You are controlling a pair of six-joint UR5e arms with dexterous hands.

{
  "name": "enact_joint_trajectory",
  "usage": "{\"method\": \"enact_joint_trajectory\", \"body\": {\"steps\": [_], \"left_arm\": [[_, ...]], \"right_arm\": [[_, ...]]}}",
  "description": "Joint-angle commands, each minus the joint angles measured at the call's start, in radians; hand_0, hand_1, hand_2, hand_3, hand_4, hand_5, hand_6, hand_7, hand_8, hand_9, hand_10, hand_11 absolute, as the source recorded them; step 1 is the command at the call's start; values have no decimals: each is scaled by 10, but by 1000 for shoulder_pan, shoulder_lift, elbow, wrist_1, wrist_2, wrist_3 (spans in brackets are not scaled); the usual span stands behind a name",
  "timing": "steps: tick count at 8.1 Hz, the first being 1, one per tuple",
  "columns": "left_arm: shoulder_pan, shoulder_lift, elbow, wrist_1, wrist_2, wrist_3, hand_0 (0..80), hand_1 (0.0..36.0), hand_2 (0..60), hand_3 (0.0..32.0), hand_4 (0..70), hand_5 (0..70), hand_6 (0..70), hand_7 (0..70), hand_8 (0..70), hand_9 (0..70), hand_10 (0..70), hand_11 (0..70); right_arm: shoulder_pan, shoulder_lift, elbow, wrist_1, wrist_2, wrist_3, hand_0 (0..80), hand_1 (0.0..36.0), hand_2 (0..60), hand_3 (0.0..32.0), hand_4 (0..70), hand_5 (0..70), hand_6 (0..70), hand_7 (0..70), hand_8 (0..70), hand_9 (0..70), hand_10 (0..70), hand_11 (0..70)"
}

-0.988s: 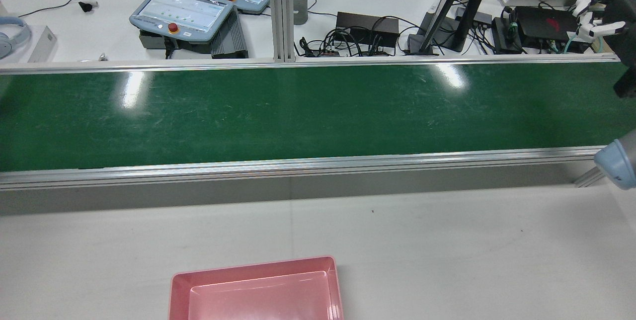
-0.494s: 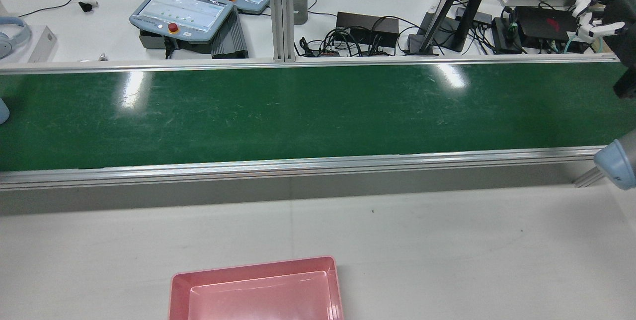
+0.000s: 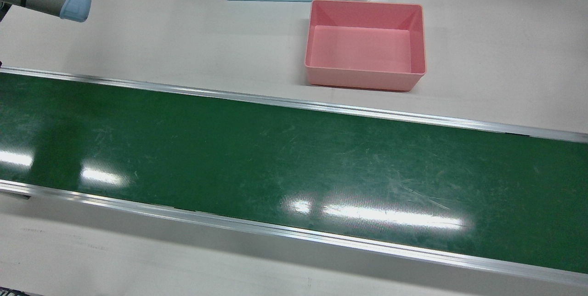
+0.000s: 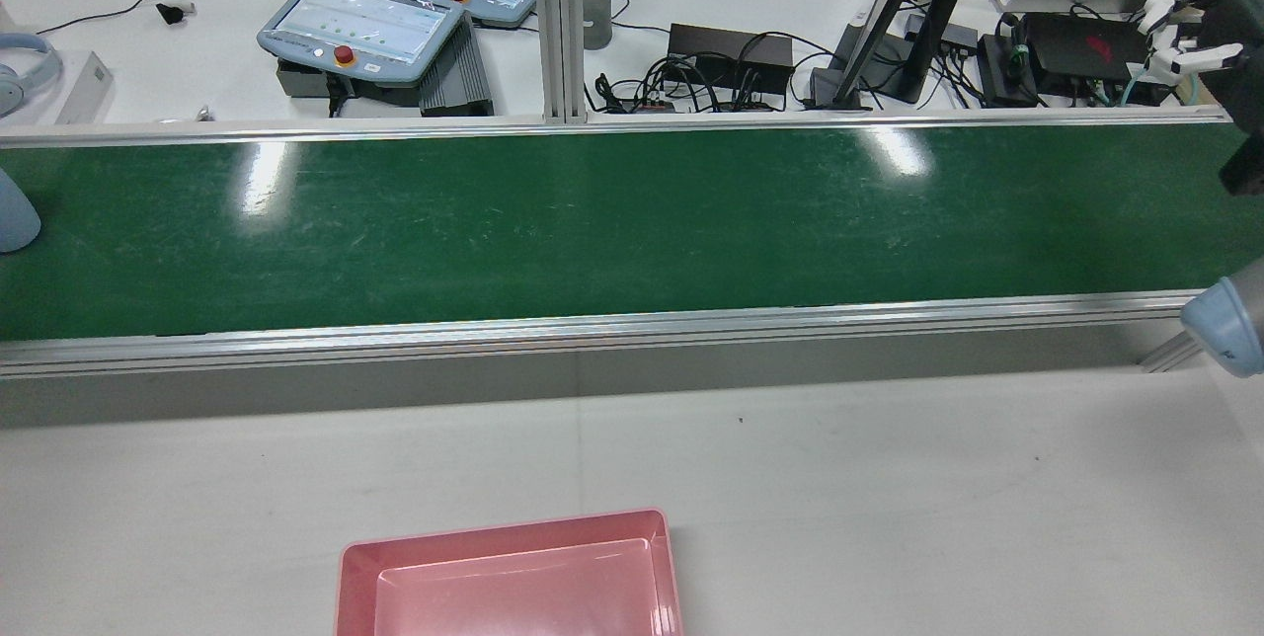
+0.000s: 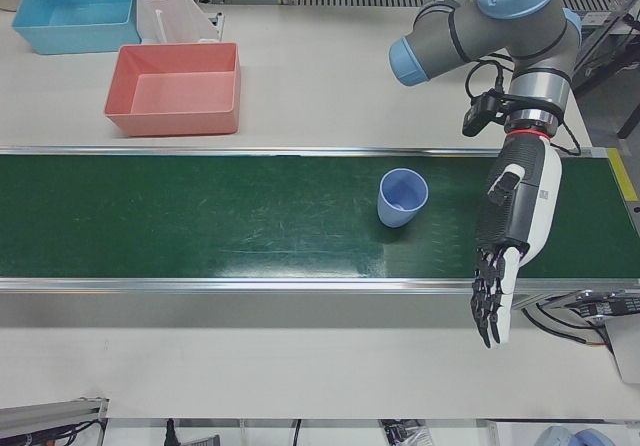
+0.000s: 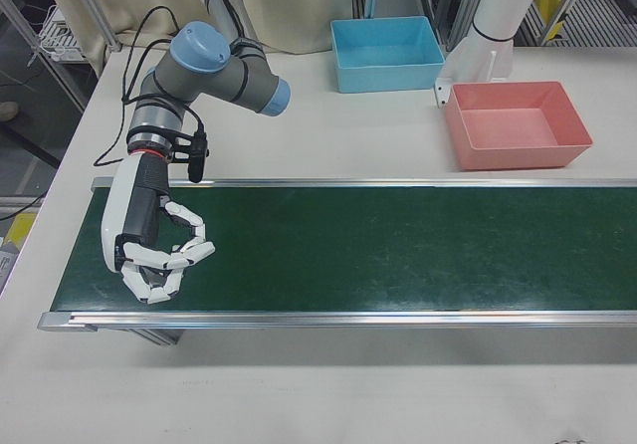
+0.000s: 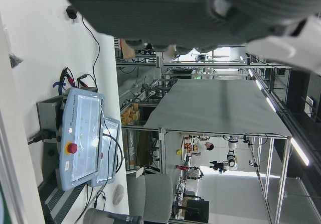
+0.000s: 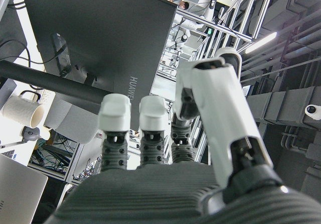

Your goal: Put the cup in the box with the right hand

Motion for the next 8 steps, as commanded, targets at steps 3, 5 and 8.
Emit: {"method": "enact_joint_trajectory", "body": {"steps": [3,5,8], "left_arm": [[0,0,0,0,0,0,0,0,0,0,0,0,0,0,0,0,0,0],[0,0,0,0,0,0,0,0,0,0,0,0,0,0,0,0,0,0],[0,0,0,0,0,0,0,0,0,0,0,0,0,0,0,0,0,0]], "right_arm": [[-1,0,-1,0,0,1,800,360,600,0,700,266,395,700,700,700,674,700],[-1,0,-1,0,0,1,800,360,600,0,674,265,394,700,700,700,672,700],[-1,0,-2,0,0,1,800,360,600,0,700,265,392,700,700,700,670,700]]}}
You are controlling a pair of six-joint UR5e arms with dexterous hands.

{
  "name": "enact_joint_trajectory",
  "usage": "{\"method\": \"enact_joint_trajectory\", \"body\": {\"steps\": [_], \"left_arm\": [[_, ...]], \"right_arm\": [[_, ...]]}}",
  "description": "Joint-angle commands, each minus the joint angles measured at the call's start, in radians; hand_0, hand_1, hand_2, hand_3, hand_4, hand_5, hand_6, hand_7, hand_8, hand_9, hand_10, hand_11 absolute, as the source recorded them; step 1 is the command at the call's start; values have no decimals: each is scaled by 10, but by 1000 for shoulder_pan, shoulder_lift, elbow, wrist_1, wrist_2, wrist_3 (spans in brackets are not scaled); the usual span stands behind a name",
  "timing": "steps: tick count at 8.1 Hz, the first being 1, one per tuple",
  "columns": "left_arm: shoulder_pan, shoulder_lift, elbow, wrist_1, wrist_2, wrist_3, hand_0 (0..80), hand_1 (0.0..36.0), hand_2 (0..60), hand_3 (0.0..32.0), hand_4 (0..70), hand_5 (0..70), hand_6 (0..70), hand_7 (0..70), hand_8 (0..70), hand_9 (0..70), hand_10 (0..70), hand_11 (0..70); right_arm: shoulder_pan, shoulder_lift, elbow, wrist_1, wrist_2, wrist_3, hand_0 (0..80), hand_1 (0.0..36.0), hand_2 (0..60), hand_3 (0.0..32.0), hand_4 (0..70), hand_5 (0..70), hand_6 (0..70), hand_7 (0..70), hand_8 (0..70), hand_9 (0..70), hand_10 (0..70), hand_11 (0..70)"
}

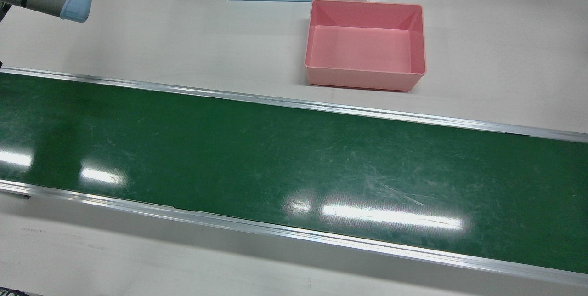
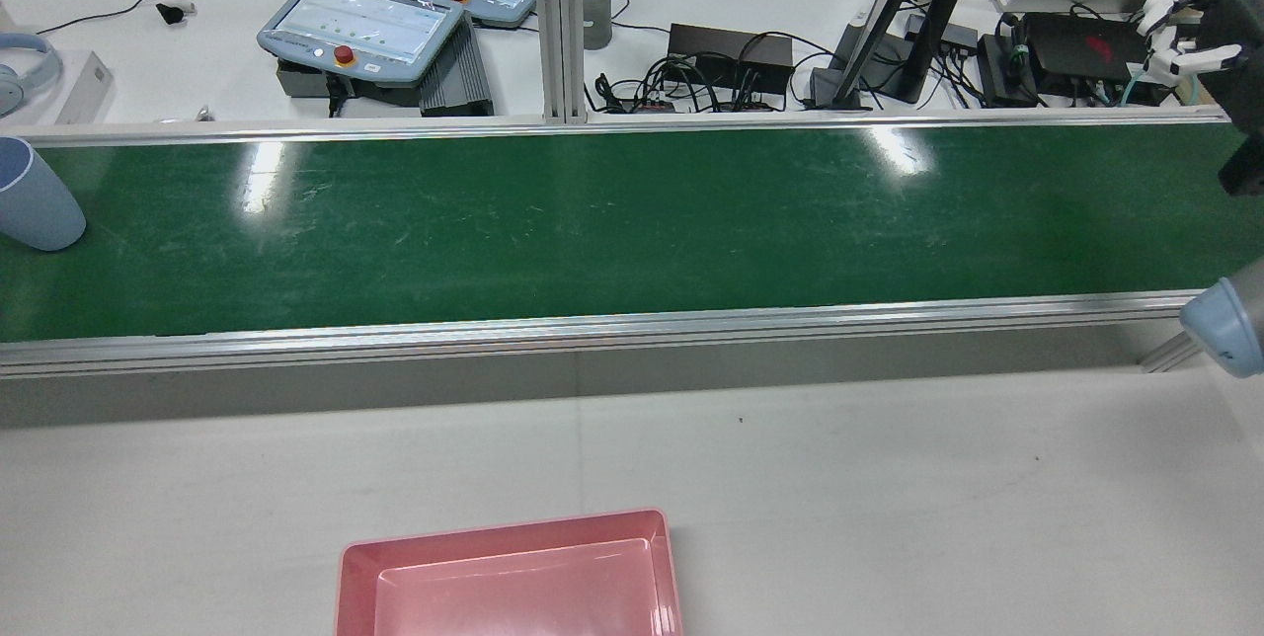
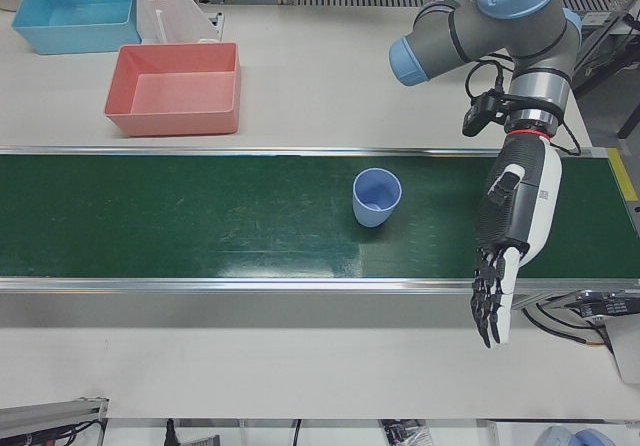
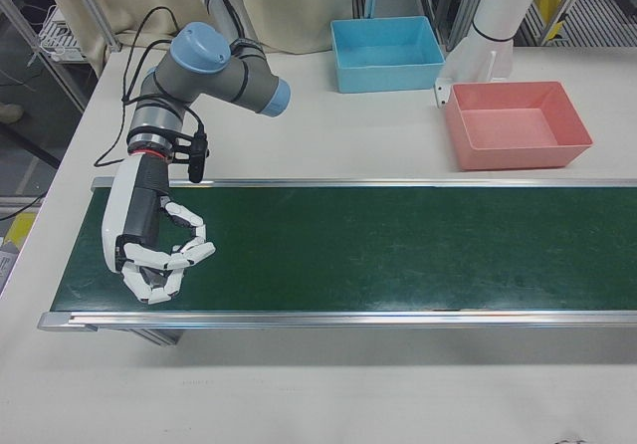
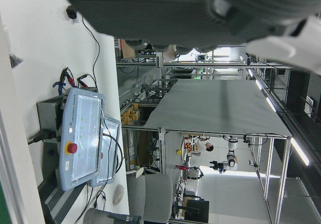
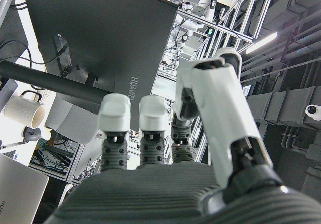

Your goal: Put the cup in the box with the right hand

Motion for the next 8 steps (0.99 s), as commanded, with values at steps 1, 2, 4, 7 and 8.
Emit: {"method": "enact_joint_trajectory", "body": {"steps": [1,2,4,7,8], "left_arm": [[0,0,0,0,0,0,0,0,0,0,0,0,0,0,0,0,0,0],[0,0,0,0,0,0,0,0,0,0,0,0,0,0,0,0,0,0],[0,0,0,0,0,0,0,0,0,0,0,0,0,0,0,0,0,0],[0,0,-2,0,0,0,0,0,0,0,0,0,0,0,0,0,0,0],[0,0,-2,0,0,0,0,0,0,0,0,0,0,0,0,0,0,0]], "right_arm": [[0,0,0,0,0,1,800,360,600,0,700,265,391,700,700,700,669,700],[0,2,0,0,0,1,800,360,600,0,683,265,391,700,700,700,669,700],[-2,2,0,0,0,1,800,360,600,0,697,265,390,700,700,700,666,700],[-3,3,-2,0,0,1,800,360,600,0,670,264,390,700,700,700,665,700],[-3,3,-2,0,0,1,800,360,600,0,698,264,389,700,700,700,664,700]]}}
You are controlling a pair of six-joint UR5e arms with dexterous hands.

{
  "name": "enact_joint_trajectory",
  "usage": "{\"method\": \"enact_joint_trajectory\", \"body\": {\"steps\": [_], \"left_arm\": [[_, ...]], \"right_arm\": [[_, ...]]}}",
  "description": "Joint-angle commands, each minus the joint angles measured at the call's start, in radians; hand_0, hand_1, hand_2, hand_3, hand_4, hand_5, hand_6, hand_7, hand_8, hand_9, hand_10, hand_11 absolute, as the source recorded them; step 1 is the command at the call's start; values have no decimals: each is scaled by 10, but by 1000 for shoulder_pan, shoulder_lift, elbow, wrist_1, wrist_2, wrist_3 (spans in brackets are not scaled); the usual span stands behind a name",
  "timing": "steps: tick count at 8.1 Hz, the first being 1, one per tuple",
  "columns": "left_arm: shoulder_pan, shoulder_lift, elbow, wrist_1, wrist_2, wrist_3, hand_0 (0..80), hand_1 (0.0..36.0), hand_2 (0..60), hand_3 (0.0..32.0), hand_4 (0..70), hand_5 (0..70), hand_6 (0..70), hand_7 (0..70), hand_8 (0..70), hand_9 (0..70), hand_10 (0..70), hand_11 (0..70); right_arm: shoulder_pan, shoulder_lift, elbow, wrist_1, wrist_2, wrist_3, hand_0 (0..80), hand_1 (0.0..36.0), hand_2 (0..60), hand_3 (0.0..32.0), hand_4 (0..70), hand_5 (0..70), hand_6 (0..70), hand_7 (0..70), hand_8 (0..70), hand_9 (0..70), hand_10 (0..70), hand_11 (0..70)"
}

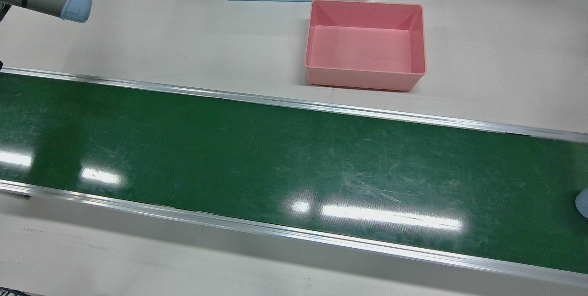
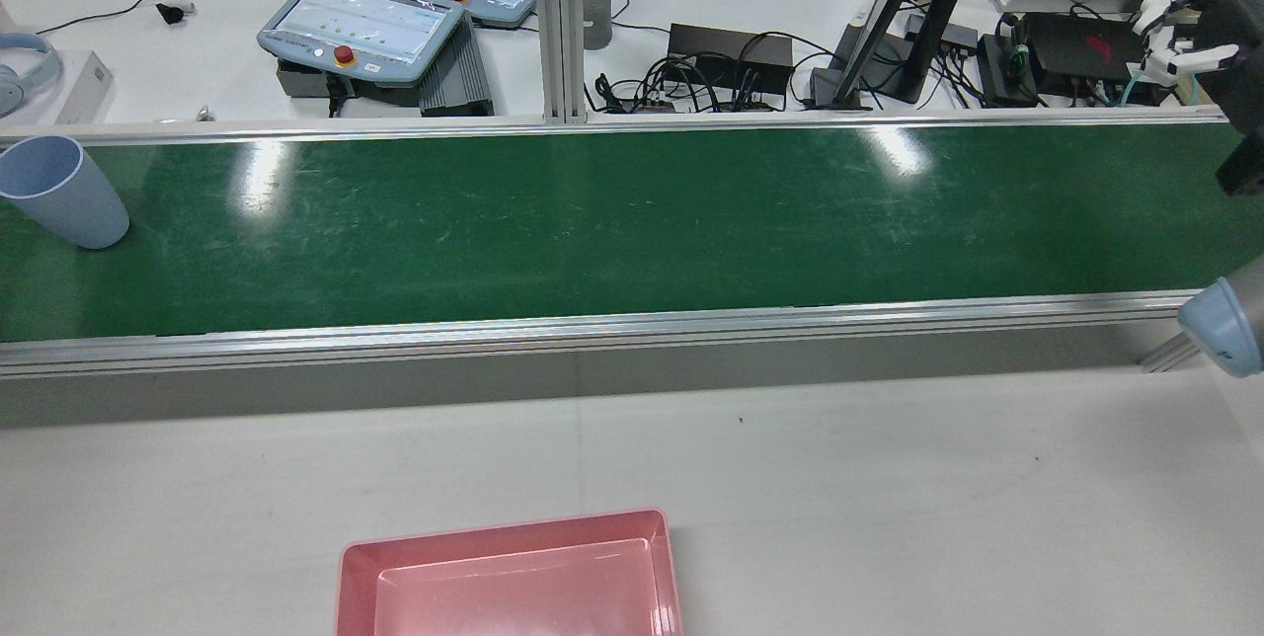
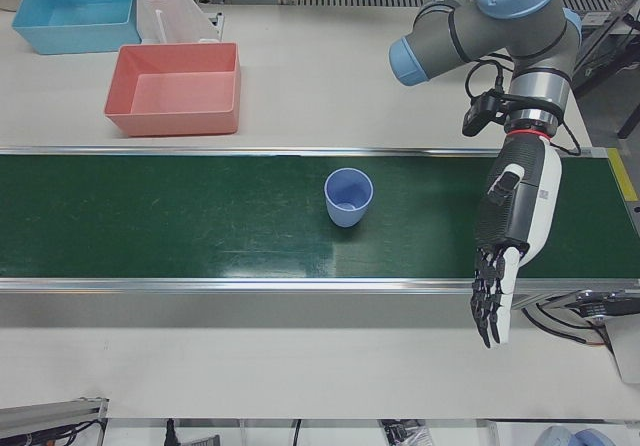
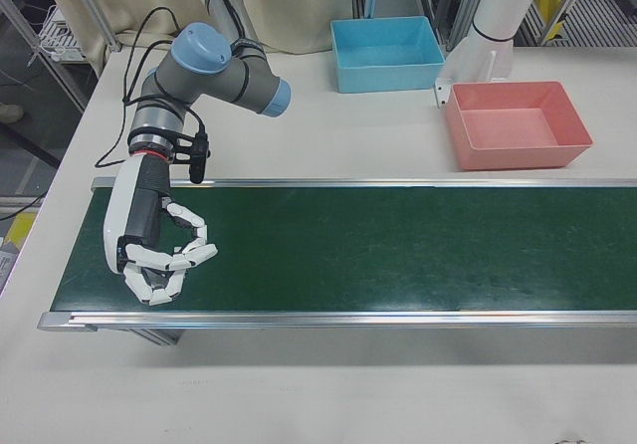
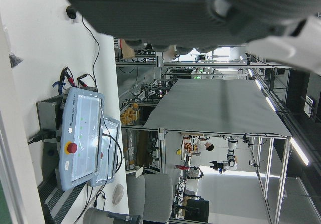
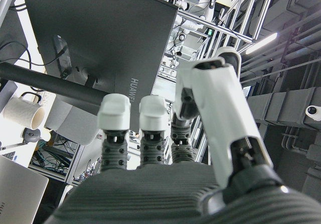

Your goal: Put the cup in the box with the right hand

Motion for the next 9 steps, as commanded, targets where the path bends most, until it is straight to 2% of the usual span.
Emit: {"method": "enact_joint_trajectory", "body": {"steps": [1,3,5,6,7,9], "left_arm": [[0,0,-1,0,0,0,0,0,0,0,0,0,0,0,0,0,0,0],[0,0,-1,0,0,0,0,0,0,0,0,0,0,0,0,0,0,0],[0,0,1,0,0,0,0,0,0,0,0,0,0,0,0,0,0,0],[0,0,1,0,0,0,0,0,0,0,0,0,0,0,0,0,0,0],[0,0,1,0,0,0,0,0,0,0,0,0,0,0,0,0,0,0],[0,0,-1,0,0,0,0,0,0,0,0,0,0,0,0,0,0,0]], "right_arm": [[-1,1,-2,0,0,-2,800,360,600,0,699,264,389,700,700,700,665,700],[-1,1,-2,0,0,0,800,360,600,0,683,264,389,700,700,700,664,700],[-1,1,-2,0,0,-2,800,360,600,0,700,264,388,700,700,700,664,700],[-1,1,-2,0,0,-2,800,360,600,0,666,264,388,700,700,700,663,700],[-1,1,-2,0,0,0,800,360,600,0,700,264,387,700,700,700,663,700],[-1,1,-2,0,0,0,800,360,600,0,700,264,386,700,700,700,662,700]]}}
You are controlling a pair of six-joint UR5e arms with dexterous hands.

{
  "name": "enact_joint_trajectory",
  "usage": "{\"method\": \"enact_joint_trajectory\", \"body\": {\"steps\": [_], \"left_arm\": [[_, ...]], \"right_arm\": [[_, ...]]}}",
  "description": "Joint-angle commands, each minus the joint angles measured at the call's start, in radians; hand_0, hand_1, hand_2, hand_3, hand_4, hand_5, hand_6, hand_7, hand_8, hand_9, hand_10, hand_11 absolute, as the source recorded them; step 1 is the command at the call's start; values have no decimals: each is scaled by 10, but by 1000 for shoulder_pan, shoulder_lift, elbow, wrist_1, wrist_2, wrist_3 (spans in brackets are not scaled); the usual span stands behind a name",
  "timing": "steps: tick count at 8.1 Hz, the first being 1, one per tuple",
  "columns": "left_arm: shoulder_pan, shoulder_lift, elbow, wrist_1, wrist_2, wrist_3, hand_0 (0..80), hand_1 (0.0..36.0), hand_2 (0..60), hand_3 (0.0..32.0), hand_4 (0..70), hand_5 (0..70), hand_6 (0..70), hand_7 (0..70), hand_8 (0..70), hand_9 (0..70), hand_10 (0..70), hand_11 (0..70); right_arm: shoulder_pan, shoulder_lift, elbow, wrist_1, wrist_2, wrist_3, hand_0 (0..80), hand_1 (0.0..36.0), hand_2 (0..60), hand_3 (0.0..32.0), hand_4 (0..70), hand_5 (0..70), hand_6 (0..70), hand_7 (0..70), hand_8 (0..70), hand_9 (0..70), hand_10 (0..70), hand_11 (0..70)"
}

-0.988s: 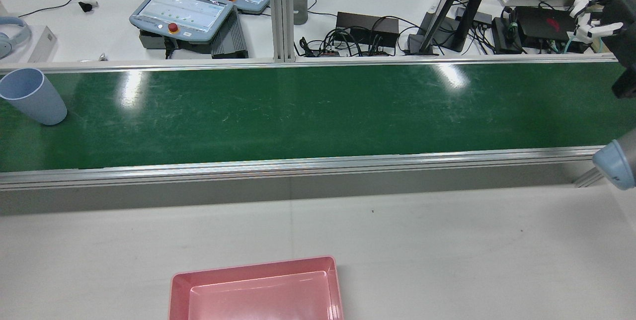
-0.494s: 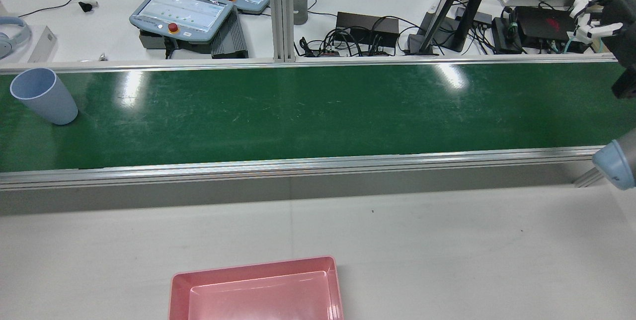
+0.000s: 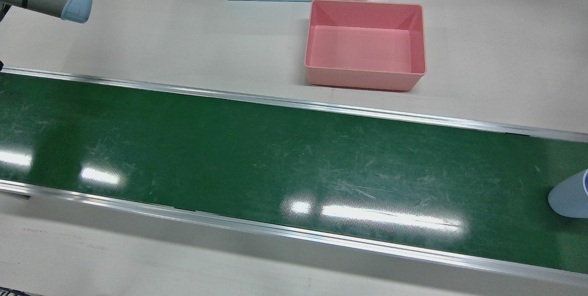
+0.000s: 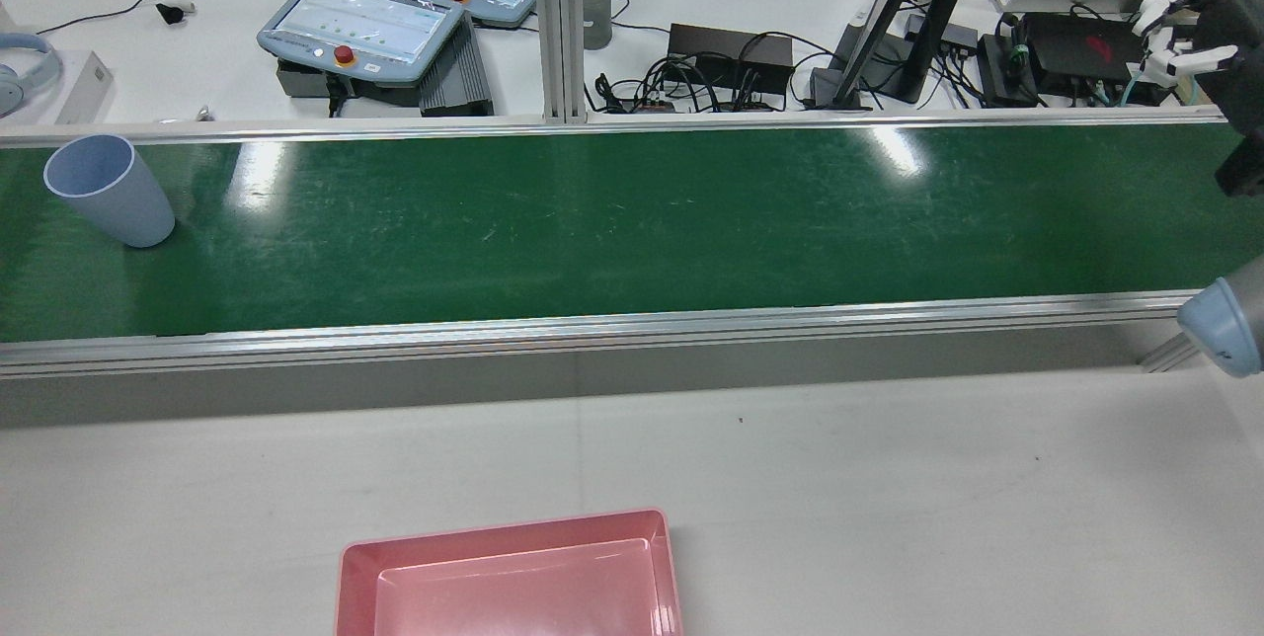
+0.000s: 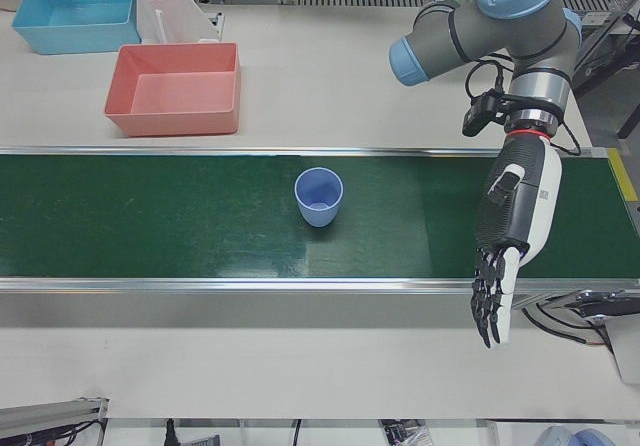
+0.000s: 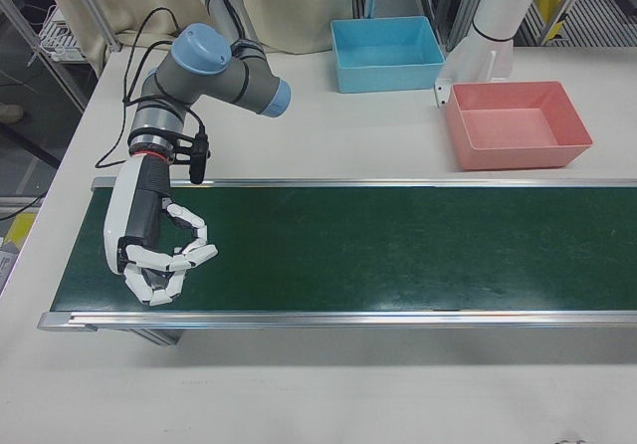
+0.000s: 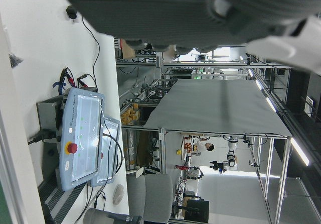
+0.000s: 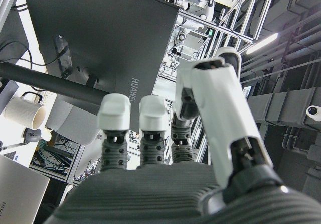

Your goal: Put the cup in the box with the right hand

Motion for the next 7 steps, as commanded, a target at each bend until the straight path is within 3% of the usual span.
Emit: {"method": "enact_joint_trajectory", "body": {"steps": [1,3,4,6,7], "left_arm": [[0,0,-1,0,0,0,0,0,0,0,0,0,0,0,0,0,0,0],[0,0,0,0,0,0,0,0,0,0,0,0,0,0,0,0,0,0],[0,0,0,0,0,0,0,0,0,0,0,0,0,0,0,0,0,0],[0,0,0,0,0,0,0,0,0,0,0,0,0,0,0,0,0,0],[0,-1,0,0,0,0,0,0,0,0,0,0,0,0,0,0,0,0]], "right_arm": [[0,0,0,0,0,1,800,360,600,0,700,264,386,700,700,700,662,700],[0,0,0,0,0,1,800,360,600,0,700,264,385,700,700,700,661,700],[0,0,0,0,0,-1,800,360,600,0,660,263,385,700,700,700,660,700],[0,2,0,0,0,1,800,360,600,0,700,263,384,700,700,700,659,700],[-2,2,0,0,0,1,800,360,600,0,685,263,384,700,700,700,659,700]]}}
